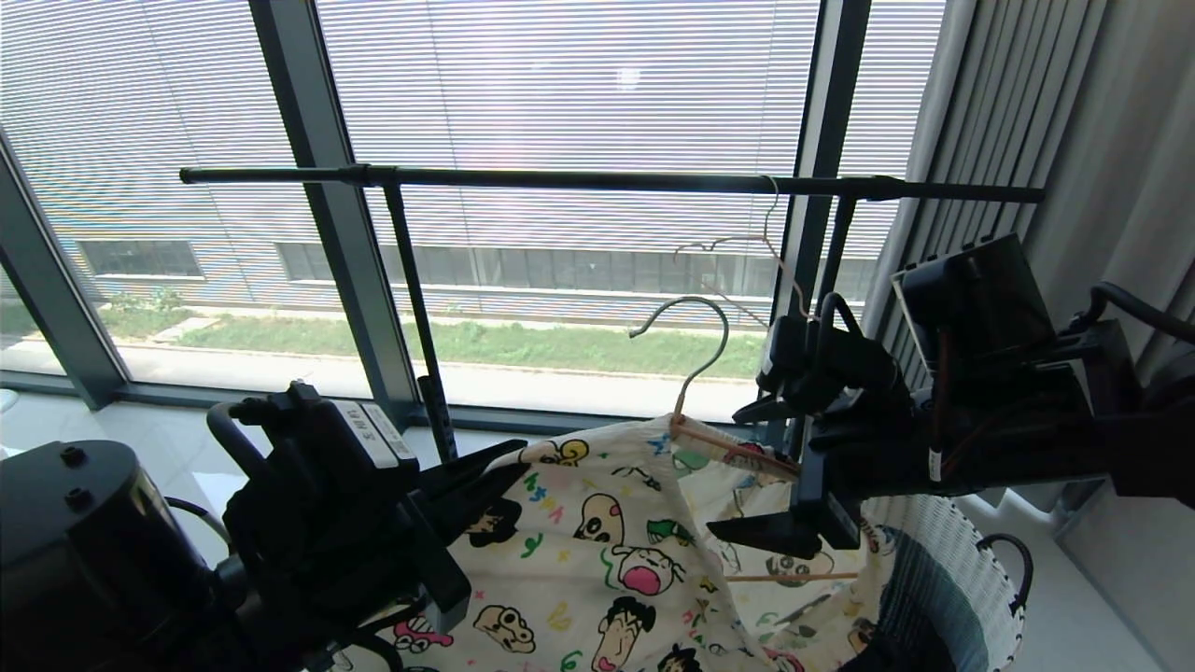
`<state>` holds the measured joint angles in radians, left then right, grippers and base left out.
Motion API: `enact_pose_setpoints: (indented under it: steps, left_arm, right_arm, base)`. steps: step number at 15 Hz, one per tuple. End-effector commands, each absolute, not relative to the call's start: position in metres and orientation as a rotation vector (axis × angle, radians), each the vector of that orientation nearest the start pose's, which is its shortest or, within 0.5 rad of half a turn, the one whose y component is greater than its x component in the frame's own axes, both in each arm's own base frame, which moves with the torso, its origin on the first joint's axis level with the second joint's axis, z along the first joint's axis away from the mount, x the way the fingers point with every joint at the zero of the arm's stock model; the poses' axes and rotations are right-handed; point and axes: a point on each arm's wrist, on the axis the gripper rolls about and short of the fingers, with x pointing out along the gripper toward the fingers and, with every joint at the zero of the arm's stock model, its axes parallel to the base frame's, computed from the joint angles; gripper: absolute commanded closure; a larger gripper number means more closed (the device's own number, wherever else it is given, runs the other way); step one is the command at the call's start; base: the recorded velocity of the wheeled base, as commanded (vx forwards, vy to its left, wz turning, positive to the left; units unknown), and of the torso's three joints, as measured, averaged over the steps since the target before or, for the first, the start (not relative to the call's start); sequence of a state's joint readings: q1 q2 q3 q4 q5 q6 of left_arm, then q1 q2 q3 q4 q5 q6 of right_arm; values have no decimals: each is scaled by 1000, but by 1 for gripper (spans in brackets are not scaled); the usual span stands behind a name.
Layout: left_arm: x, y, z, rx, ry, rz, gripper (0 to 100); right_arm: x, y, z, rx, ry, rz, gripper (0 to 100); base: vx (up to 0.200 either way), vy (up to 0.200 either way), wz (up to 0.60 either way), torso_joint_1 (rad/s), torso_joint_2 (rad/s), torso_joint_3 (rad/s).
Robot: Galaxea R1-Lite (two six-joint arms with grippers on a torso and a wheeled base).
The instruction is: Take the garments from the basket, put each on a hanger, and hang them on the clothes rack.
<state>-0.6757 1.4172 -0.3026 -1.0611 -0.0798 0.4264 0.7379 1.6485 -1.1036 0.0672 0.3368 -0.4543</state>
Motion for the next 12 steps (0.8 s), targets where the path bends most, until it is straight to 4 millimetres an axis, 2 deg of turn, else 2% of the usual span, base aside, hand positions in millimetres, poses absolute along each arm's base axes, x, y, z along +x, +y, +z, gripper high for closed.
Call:
enact_pose_setpoints:
  steps: [1,4,5,12]
  left_arm:
    - [156,-127,168,421,-112,-755,100]
    - [155,-127,168,420,-114,-755,100]
    - [155,-127,168,420,-114,-755,100]
    - [153,-130,168,419,-119,-773,100]
  right_arm:
    - [215,205,210,-528,407,1172,0]
    - [217,204,208,-529,420,1164,0]
    - [217,204,208,-529,420,1164,100]
    - [218,204,209,-551,405,1142,100]
  base:
    - [0,0,0,0,0,0]
    - [0,0,0,0,0,0]
    - [0,0,0,0,0,0]
    - [0,0,0,0,0,0]
